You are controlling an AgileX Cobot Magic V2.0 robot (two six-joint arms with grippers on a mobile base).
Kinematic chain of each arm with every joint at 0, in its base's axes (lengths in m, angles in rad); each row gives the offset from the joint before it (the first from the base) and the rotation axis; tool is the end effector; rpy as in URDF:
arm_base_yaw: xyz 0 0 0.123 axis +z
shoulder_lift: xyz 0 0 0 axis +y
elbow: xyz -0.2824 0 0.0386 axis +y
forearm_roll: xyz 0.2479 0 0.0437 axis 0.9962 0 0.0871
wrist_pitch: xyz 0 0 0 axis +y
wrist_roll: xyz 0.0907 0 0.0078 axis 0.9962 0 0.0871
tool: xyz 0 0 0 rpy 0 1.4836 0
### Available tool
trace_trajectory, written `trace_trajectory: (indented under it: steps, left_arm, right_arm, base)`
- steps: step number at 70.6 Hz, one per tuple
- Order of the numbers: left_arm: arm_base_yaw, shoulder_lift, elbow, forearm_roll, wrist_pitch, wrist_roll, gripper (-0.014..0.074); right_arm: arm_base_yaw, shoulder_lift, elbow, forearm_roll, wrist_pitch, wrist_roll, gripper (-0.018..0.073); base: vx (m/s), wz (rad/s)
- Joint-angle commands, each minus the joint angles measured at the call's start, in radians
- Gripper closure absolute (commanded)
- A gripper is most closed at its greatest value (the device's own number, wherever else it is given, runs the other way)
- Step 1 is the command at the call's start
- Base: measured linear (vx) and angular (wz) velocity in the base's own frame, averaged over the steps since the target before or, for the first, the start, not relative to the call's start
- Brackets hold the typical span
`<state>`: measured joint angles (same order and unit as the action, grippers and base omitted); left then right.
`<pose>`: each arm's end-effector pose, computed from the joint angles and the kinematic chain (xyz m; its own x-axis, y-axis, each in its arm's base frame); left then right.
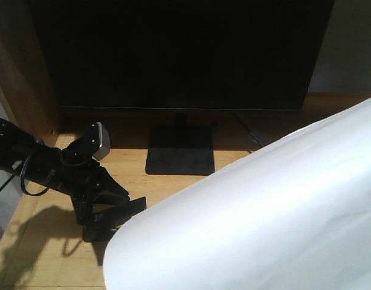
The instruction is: Grab stapler and paper to desk for stapling
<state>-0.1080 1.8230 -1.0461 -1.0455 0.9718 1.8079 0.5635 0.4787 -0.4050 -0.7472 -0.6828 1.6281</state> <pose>0.3218 -0.1004 0.1825 -0.2763 0.6355 -0.7210 0.9565 0.2547 -0.1420 0.0533 0.0798 0.3557 -0.4305 0.6300 -0.6463 -0.7981 0.0686 0.5986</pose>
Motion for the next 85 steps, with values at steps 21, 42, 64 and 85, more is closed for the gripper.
trace_trajectory:
  steps: [21,42,64,85]
  left_arm:
    - [-0.05,-0.035,-0.023,-0.047,-0.045,0.0,0.0604]
    - [-0.05,-0.011,-0.023,-0.045,-0.06,0.001,0.0604]
    - [-0.05,-0.008,-0.023,-0.045,-0.028,0.0,0.0603]
    - [-0.049,-0.008,-0.023,-0.045,-0.015,-0.001,0.0603]
  right_arm:
    - [-0.006,0.005,-0.028,0.022,-0.044,-0.007,0.0565]
    - [-0.006,0.005,-0.028,0.022,-0.044,-0.007,0.0565]
    - [-0.006,0.005,-0.028,0.022,-0.044,-0.007,0.0565]
    - [-0.006,0.005,-0.028,0.022,-0.044,-0.007,0.0565]
  base:
    - [0.0,0.0]
    - [0.0,0.0]
    - [0.0,0.0]
    - [0.0,0.0]
